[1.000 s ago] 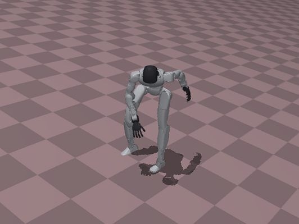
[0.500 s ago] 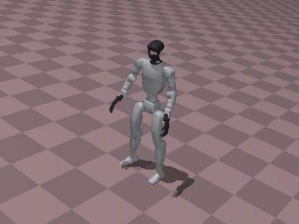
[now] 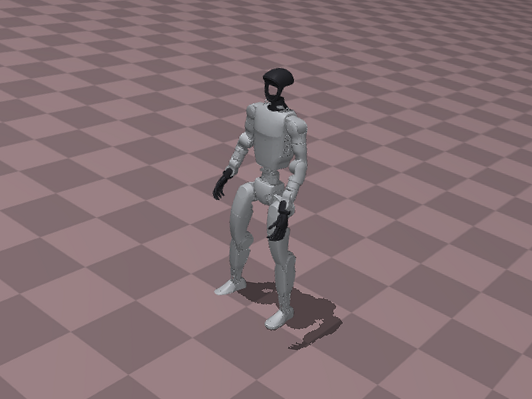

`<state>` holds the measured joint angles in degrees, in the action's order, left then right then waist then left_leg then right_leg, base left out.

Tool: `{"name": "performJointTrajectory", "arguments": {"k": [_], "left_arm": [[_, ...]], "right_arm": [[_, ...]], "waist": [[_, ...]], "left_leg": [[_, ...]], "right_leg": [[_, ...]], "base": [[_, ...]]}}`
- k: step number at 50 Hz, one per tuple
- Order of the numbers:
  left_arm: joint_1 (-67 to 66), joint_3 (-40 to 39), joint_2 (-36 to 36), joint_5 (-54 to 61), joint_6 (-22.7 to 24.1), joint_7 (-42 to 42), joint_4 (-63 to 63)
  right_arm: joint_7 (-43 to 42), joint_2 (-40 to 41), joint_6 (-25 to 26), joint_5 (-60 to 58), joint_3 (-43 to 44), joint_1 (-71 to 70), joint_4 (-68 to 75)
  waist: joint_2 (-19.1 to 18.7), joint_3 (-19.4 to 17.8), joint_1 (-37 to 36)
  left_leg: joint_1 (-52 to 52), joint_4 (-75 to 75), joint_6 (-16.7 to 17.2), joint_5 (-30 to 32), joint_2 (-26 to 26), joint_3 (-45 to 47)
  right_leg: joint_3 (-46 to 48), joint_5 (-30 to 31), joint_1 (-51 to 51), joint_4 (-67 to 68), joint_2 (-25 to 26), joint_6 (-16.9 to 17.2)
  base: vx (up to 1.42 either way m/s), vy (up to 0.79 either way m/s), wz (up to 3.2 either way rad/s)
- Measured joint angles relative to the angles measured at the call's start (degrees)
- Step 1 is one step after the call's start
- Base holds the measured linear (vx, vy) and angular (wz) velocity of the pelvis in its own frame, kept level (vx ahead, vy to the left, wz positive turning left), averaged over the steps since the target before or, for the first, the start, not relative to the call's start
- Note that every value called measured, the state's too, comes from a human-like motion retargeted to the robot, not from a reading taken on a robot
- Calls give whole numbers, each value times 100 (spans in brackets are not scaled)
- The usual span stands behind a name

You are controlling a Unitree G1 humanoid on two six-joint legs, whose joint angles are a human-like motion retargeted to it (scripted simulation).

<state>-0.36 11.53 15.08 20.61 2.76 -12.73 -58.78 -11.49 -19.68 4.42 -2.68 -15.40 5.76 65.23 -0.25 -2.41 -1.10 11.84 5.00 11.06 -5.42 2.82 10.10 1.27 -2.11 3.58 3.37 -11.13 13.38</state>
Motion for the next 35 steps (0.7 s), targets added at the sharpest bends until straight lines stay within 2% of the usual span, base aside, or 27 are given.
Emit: {"name": "performJointTrajectory", "arguments": {"k": [2,4,10,16,19,24,28,31,35], "left_arm": [[-324,-115,-25,224,22,-25,174],[-462,-281,-120,478,24,-229,366],[-881,-610,-225,638,130,-323,1332],[-898,-104,13,657,182,-310,2266],[-629,281,150,645,155,-254,2481],[271,754,231,554,82,-131,2287],[1254,957,222,524,89,-204,1701],[2085,1151,308,603,171,-363,1219],[3407,1645,598,756,319,-568,631]], "right_arm": [[166,16,-242,80,-118,237,-154],[79,-24,-285,165,-194,320,-273],[51,-180,-439,212,-15,665,-1006],[-122,-458,-608,448,138,877,-2010],[-194,-599,-661,577,153,922,-2412],[-275,-792,-720,715,171,928,-2898],[-359,-877,-750,798,163,850,-3134],[-420,-956,-794,883,111,799,-3362],[-506,-1175,-870,1060,-29,810,-3845]], "waist": [[21,223,124],[40,222,48],[75,363,21],[-45,270,223],[-108,111,353],[-133,-344,608],[-18,-895,892],[157,-1461,1154],[452,-2405,1528]], "left_leg": [[-234,-274,-258,-218,77,-2],[-54,0,-112,-14,66,-71],[-112,0,-129,-12,104,-11],[-209,0,-132,4,137,175],[-286,0,-90,43,136,289],[-530,0,-83,138,108,558],[-843,0,-88,268,49,809],[-1147,0,-110,403,-23,989],[-1727,-103,-161,592,-126,1153]], "right_leg": [[151,-210,-174,243,27,-200],[58,-98,-40,50,66,-219],[3,-62,-107,-5,113,-226],[-137,-12,-301,-12,163,-217],[-331,72,-431,-71,200,-193],[-656,277,-812,-144,234,-139],[-975,531,-1255,-205,243,-52],[-1215,755,-1647,-251,224,34],[-1452,1102,-2223,-358,152,162]], "base": [[5,-4,31],[4,-6,-10],[0,0,0],[-2,-3,-21],[-7,-4,-40],[-14,-3,-51],[-22,-1,-59],[-28,1,-54],[-32,-3,-31]]}}
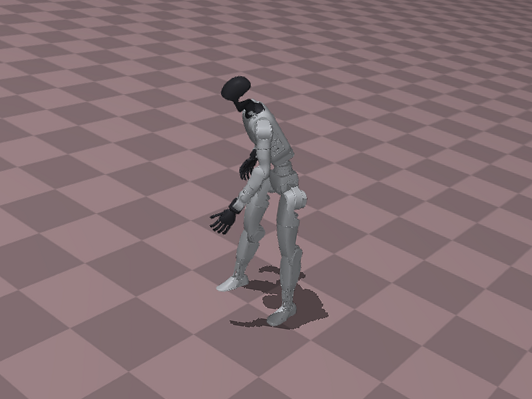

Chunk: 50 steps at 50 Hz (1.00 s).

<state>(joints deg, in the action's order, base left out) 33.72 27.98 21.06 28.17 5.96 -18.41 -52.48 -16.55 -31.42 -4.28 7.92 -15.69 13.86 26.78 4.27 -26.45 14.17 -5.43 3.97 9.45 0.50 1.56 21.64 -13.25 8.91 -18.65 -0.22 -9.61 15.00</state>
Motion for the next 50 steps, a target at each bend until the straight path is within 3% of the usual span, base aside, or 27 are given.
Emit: {"name": "performJointTrajectory", "arguments": {"k": [2,7,15,19,22,26,29,32,36,43,45,48,50], "left_arm": [[654,307,107,-330,-156,-60,-321],[2137,1118,320,-321,-342,-233,-1210],[4656,2443,666,-639,-717,28,-1753],[5057,2484,963,-1209,-707,181,-1611],[5442,2413,902,-1353,-761,40,-1686],[5554,2465,1071,-1382,-783,-146,-1774],[5458,2491,1204,-1399,-712,-314,-1758],[5129,2379,1188,-1328,-567,-559,-1577],[4286,1851,790,-1008,-291,-833,-1154],[2073,188,-287,-421,57,-783,-731],[1659,-211,-459,141,193,-948,-590],[772,-855,-569,470,299,-918,-250],[97,-1156,-571,613,343,-808,38]], "right_arm": [[19,-134,144,17,-80,119,-225],[223,-691,185,141,-410,741,-543],[841,-1206,527,637,-913,939,-129],[822,-1307,205,831,-461,1456,-306],[841,-1493,106,956,-166,1697,-623],[896,-1753,-22,1247,-272,1652,-1040],[704,-1774,-196,1416,-295,1513,-1230],[419,-1686,-353,1451,-225,1358,-1269],[67,-1409,-404,1292,-41,1128,-1054],[-496,-852,-136,206,-230,550,-377],[-772,-592,110,-255,-374,118,-92],[-1087,-172,155,-501,-148,-190,180],[-1088,76,169,-447,-75,-286,318]], "waist": [[54,-334,134],[38,-334,837],[-607,-334,1309],[-510,-334,1153],[-469,-334,1012],[39,-334,1133],[205,-334,1205],[58,-334,1174],[-446,-334,919],[-688,-334,356],[-744,-334,289],[-676,-310,57],[-660,-58,-79]], "left_leg": [[-421,39,265,206,177,31],[-2685,-1191,320,56,211,-117],[-6448,-2839,321,-27,429,-134],[-7885,-4452,545,-333,1271,-272],[-8447,-4837,545,-384,1520,-268],[-8452,-4997,541,-412,1689,-24],[-8452,-5059,540,-434,1735,19],[-8452,-5050,540,-421,1691,-78],[-8294,-5001,540,-410,1581,-370],[-6123,-4511,540,-619,1422,-487],[-5192,-3482,376,-481,981,-525],[-3908,-2839,389,-444,839,-559],[-3176,-2361,362,-367,714,-589]], "right_leg": [[90,429,-347,-198,208,0],[188,949,-1849,-453,-3,0],[59,1516,-4830,-478,-117,0],[311,1476,-5652,-132,499,0],[253,1554,-6125,-53,705,0],[-77,1663,-6253,-95,791,0],[-126,1709,-6244,-136,813,0],[-15,1721,-6159,-170,785,0],[308,1684,-5791,-217,738,0],[497,1302,-3775,-205,683,0],[453,1380,-3168,-458,405,0],[565,1131,-2156,-434,371,0],[629,957,-1613,-422,311,0]], "base": [[-30,-27,5],[-27,-3,65],[-18,11,60],[-12,-14,-88],[-8,-3,-75],[-5,0,-48],[-2,1,-16],[-1,1,7],[-2,-1,24],[8,-3,5],[15,7,62],[23,-10,30],[27,-8,32]]}}
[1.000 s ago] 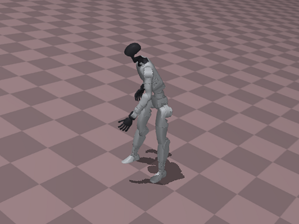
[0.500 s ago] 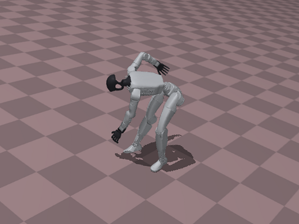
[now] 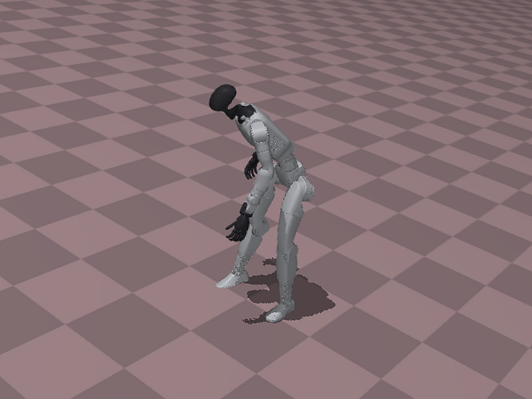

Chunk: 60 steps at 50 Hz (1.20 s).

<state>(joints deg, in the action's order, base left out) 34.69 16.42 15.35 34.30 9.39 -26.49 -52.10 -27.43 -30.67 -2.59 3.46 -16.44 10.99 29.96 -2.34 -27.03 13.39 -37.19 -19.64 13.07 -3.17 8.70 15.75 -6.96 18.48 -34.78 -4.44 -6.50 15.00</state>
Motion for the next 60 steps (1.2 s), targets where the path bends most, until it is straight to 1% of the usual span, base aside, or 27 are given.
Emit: {"name": "performJointTrajectory", "arguments": {"k": [2,3,5,10,15,16,17,20,24,28,33,38,43,47,48,50,53,55,57,60], "left_arm": [[-857,-240,221,56,22,203,621],[-1001,-357,132,120,-16,260,588],[-1389,-504,177,188,-39,400,790],[-2091,-518,553,-135,-73,516,1137],[-2164,-369,719,-767,-157,528,737],[-2157,-288,708,-851,-167,658,602],[-2153,-226,691,-900,-190,728,466],[-2145,-213,544,-997,-333,673,47],[-2304,-255,306,-1208,-464,856,-383],[-2772,-276,217,-1275,-555,1181,-568],[-3478,-302,234,-1277,-644,1605,-740],[-3987,-415,211,-1263,-703,1805,-1140],[-4211,-605,85,-1242,-716,1744,-1610],[-4319,-768,-20,-1148,-677,1628,-1688],[-4362,-818,-42,-1151,-654,1636,-1650],[-4367,-801,-63,-1002,-634,1524,-1540],[-4393,-718,-24,-874,-542,1474,-1301],[-4410,-695,-4,-864,-511,1467,-1156],[-4419,-692,-7,-884,-524,1425,-1048],[-4418,-660,50,-931,-513,1392,-855]], "right_arm": [[147,159,-3,183,-8,-94,37],[145,290,1,322,110,-35,73],[193,468,2,590,252,-24,117],[147,717,-56,884,127,-113,346],[147,752,-53,545,-328,-294,691],[420,694,-211,510,-415,-228,673],[598,650,-319,474,-512,-198,697],[636,636,-282,307,-760,-319,1013],[924,677,-161,45,-853,-465,1467],[1118,767,-7,-252,-923,-591,1931],[1303,833,124,-585,-1015,-661,2253],[1462,827,121,-692,-1051,-662,2246],[1537,815,85,-663,-1073,-681,2142],[1628,818,62,-660,-1089,-717,2046],[1723,811,22,-669,-1068,-702,1990],[1636,822,71,-666,-1127,-774,1963],[1657,864,28,-728,-1145,-823,1863],[1685,873,-8,-789,-1174,-866,1793],[1599,871,22,-868,-1290,-961,1776],[1584,929,21,-950,-1393,-1152,1757]], "waist": [[30,251,-37],[-40,445,-197],[-114,706,-441],[-257,1308,-925],[-315,1813,-1282],[-278,1885,-1334],[-248,1968,-1386],[-205,2180,-1548],[-114,2311,-1750],[16,2476,-1952],[163,2687,-2223],[261,2835,-2389],[321,2872,-2418],[369,2891,-2410],[388,2925,-2400],[405,2880,-2443],[482,2796,-2507],[508,2773,-2559],[491,2774,-2631],[522,2669,-2713]], "left_leg": [[650,436,-36,66,-111,-64],[948,638,-45,101,-144,-108],[1576,1088,-27,186,-198,-182],[2807,1901,-28,309,-257,-475],[3537,2364,-86,361,-335,-916],[3485,2020,-230,73,-401,-979],[3485,1843,-320,-83,-453,-1074],[3806,2227,-260,146,-498,-1485],[4032,2250,-284,98,-522,-1794],[4159,2203,-309,22,-554,-1945],[4266,2168,-330,-60,-573,-1938],[4341,2207,-332,-98,-563,-1873],[4418,2334,-317,-49,-554,-1891],[4351,2283,-353,-84,-560,-1918],[4198,2046,-434,-246,-565,-1875],[4334,2344,-342,-20,-571,-1977],[4297,2308,-350,5,-594,-2051],[4197,2171,-403,-82,-604,-2039],[4215,2321,-375,16,-598,-2076],[4128,2311,-386,44,-608,-2139]], "right_leg": [[84,-216,474,62,-62,0],[138,-328,685,113,-69,0],[245,-544,1127,190,-75,0],[607,-1016,2135,289,-94,0],[1090,-1353,2933,280,-201,0],[1259,-1648,2999,539,-329,0],[1394,-1845,3086,690,-416,-17],[1629,-1888,3481,572,-427,-112],[1952,-2095,3814,735,-472,-174],[2117,-2212,4033,797,-509,-209],[2132,-2252,4188,736,-520,-231],[2097,-2272,4224,713,-513,-239],[2120,-2273,4268,679,-501,-249],[2193,-2306,4229,735,-517,-267],[2255,-2402,4113,913,-554,-294],[2218,-2267,4235,676,-516,-263],[2288,-2256,4267,650,-532,-284],[2340,-2302,4198,749,-558,-298],[2310,-2222,4193,647,-534,-265],[2367,-2200,4147,645,-540,-269]], "base": [[30,-6,38],[30,-9,39],[31,-9,39],[28,-5,54],[22,2,85],[20,13,114],[18,11,112],[13,0,89],[10,0,69],[9,1,33],[8,1,-1],[4,1,-6],[0,0,0],[0,1,5],[0,0,0],[0,0,0],[-1,0,6],[0,0,0],[0,0,0],[-4,0,13]]}}
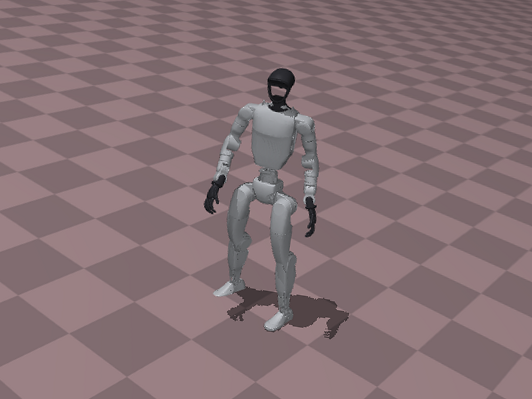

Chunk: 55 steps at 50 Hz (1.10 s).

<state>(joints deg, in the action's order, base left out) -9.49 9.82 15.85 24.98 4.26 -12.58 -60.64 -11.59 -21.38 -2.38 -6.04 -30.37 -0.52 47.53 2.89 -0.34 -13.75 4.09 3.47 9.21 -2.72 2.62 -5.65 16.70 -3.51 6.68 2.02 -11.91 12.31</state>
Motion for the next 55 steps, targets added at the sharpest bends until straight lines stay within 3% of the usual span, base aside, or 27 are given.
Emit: {"name": "performJointTrajectory", "arguments": {"k": [5,10,15,20,22,24,30,32,41,49,55], "left_arm": [[-38,0,126,-15,31,-46,359],[-101,-55,209,216,108,-83,681],[-90,-19,252,608,214,-76,901],[-47,244,347,1043,344,-55,1228],[-124,392,405,1092,399,-9,1417],[-327,430,411,637,474,177,1608],[-759,921,756,1302,543,351,2405],[-881,944,811,1443,552,602,2582],[-989,910,802,2564,743,298,2816],[-968,1478,836,2242,583,522,2351],[-600,1233,838,2040,434,671,1970]], "right_arm": [[-42,173,2,-4,-174,-471,43],[-191,417,17,-14,-430,-1201,299],[-497,681,70,-28,-651,-2209,794],[-997,785,95,87,-737,-3461,1176],[-1222,781,118,173,-782,-3944,1271],[-1368,702,268,299,-854,-4259,1179],[-2010,467,491,207,-1232,-5945,1841],[-2055,257,564,-73,-1284,-6535,2131],[-2041,-728,673,-140,-2648,-9170,2349],[-2002,-623,702,31,-3099,-9538,2278],[-2234,-132,765,62,-2782,-8825,2374]], "waist": [[58,-304,-137],[79,-850,-282],[37,-1685,-367],[-123,-2743,-206],[-187,-2941,-76],[-243,-2945,30],[-387,-2945,115],[-427,-2945,140],[-788,-2945,-70],[-758,-2945,-51],[-283,-2945,30]], "left_leg": [[-253,-43,4,59,-3,-124],[-589,-15,62,198,54,-221],[-1082,48,183,434,156,-353],[-1830,119,365,757,251,-662],[-2430,129,445,947,286,-842],[-3168,153,505,1256,309,-1016],[-5278,153,579,1771,72,-1215],[-6091,-306,579,1630,-303,-1072],[-9147,-1276,579,1738,-778,-1222],[-9293,-1016,579,1888,-790,-1290],[-8813,-938,579,1789,-629,-1147]], "right_leg": [[107,48,-173,26,2,-12],[173,150,-492,65,58,-23],[250,303,-1001,161,149,-27],[475,384,-1767,474,204,-118],[604,411,-2379,693,208,-203],[724,495,-3143,915,196,-303],[802,443,-5651,2078,-245,-429],[669,328,-6651,2925,-719,-291],[703,465,-9516,3798,-1213,-141],[816,526,-9664,3723,-1232,-24],[717,594,-9247,3529,-1048,-19]], "base": [[-8,0,23],[-14,-2,19],[-22,-4,23],[-28,-4,51],[-30,-3,60],[-30,-2,51],[-22,8,45],[-11,23,86],[-6,4,75],[7,-2,20],[7,-5,-43]]}}
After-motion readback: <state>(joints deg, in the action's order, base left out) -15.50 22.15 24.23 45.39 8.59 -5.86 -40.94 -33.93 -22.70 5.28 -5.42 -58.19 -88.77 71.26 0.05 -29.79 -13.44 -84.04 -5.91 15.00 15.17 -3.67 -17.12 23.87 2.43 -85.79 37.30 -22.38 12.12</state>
